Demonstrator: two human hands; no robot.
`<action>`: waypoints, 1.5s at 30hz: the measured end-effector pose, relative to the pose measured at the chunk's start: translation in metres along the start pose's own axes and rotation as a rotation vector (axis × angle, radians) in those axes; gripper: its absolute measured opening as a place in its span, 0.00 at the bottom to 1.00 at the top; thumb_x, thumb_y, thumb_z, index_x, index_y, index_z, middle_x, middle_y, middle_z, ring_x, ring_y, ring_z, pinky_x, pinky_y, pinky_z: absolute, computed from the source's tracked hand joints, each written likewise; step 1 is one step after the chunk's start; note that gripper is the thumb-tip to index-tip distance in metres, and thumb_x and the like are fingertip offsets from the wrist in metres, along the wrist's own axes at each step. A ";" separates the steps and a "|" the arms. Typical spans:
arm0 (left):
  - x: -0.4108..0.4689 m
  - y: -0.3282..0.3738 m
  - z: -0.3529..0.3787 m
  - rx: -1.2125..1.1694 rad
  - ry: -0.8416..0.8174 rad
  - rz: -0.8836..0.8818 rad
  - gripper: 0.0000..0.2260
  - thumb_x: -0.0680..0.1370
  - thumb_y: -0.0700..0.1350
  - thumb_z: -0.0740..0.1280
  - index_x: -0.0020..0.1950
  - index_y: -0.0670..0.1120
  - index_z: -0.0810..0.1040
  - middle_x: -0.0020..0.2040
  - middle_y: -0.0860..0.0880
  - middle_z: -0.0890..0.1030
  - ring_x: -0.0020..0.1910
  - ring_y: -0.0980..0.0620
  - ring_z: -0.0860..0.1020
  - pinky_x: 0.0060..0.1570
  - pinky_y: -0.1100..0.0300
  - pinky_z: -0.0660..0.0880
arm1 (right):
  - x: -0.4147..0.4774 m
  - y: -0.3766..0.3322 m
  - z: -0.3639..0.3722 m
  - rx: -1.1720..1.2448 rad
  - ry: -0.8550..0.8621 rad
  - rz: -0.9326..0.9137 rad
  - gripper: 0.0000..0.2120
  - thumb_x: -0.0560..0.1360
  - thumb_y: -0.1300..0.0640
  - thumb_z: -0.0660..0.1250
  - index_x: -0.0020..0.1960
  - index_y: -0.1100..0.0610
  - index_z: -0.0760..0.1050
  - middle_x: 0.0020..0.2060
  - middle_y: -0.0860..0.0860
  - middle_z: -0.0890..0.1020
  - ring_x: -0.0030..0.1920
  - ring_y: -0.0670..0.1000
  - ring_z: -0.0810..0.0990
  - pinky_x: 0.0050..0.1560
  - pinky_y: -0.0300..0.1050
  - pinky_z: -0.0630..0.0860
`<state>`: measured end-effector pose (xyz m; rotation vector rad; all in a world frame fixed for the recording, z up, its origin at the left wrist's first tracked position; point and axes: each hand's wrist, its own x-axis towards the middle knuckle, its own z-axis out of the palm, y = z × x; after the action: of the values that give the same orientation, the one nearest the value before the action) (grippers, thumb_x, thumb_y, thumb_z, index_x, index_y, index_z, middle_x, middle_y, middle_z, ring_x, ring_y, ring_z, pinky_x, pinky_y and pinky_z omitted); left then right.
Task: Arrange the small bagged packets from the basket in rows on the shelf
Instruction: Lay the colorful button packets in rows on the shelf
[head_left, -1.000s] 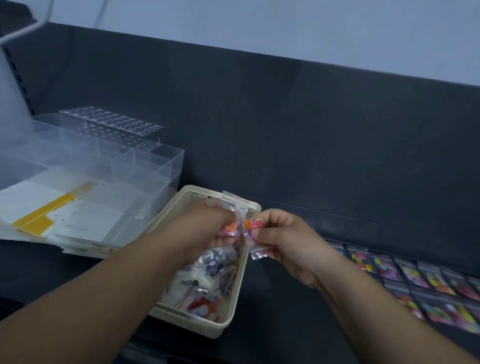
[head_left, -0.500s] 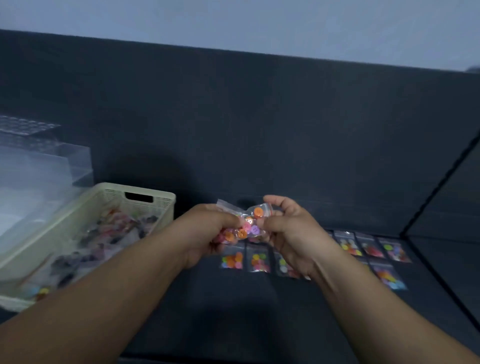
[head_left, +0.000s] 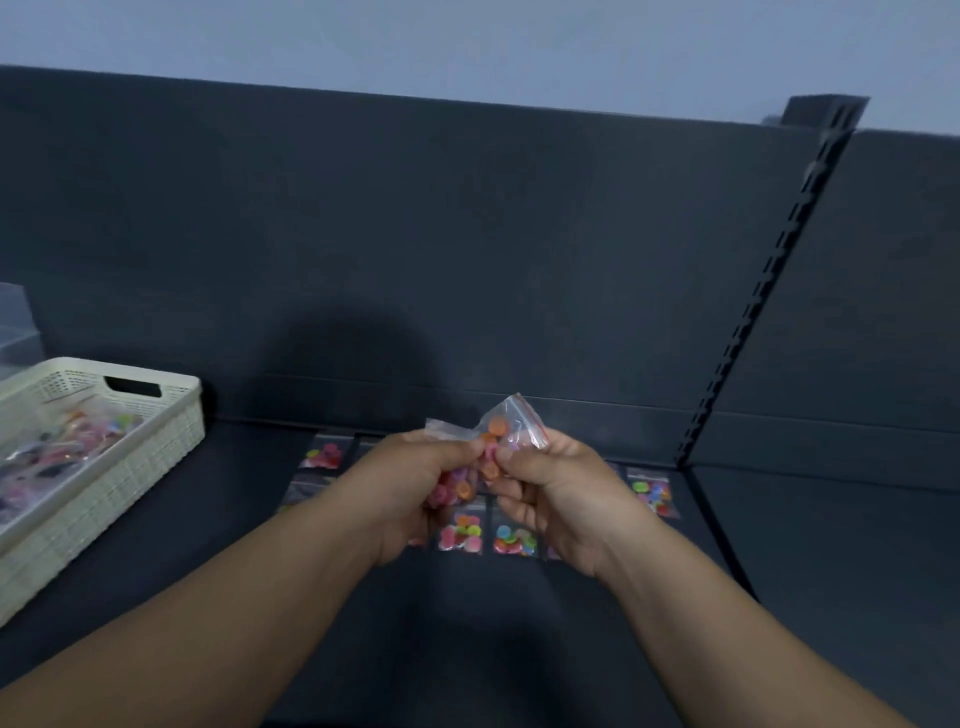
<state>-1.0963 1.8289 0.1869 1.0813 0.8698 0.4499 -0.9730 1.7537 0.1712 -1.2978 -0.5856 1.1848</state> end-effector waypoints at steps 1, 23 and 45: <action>0.002 -0.001 0.005 0.006 0.005 -0.003 0.09 0.75 0.42 0.69 0.54 0.40 0.79 0.37 0.45 0.81 0.33 0.52 0.78 0.30 0.64 0.71 | -0.001 -0.001 -0.007 -0.019 -0.005 -0.002 0.04 0.75 0.63 0.67 0.46 0.55 0.76 0.33 0.50 0.83 0.32 0.44 0.81 0.36 0.38 0.75; 0.039 -0.036 0.067 0.221 0.017 -0.121 0.06 0.76 0.31 0.62 0.47 0.41 0.75 0.42 0.44 0.79 0.32 0.52 0.78 0.28 0.63 0.76 | -0.028 0.025 -0.154 -0.522 0.461 0.057 0.04 0.76 0.67 0.64 0.42 0.64 0.74 0.34 0.53 0.80 0.26 0.42 0.75 0.25 0.31 0.70; 0.055 -0.049 0.083 0.332 0.012 -0.081 0.05 0.74 0.34 0.68 0.43 0.43 0.78 0.42 0.42 0.82 0.37 0.49 0.76 0.33 0.61 0.72 | -0.007 0.042 -0.187 -1.047 0.607 0.012 0.11 0.72 0.56 0.70 0.47 0.55 0.69 0.41 0.51 0.79 0.44 0.52 0.78 0.39 0.43 0.72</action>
<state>-1.0011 1.7987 0.1381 1.3420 1.0182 0.2478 -0.8254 1.6631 0.0877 -2.4132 -0.7608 0.3730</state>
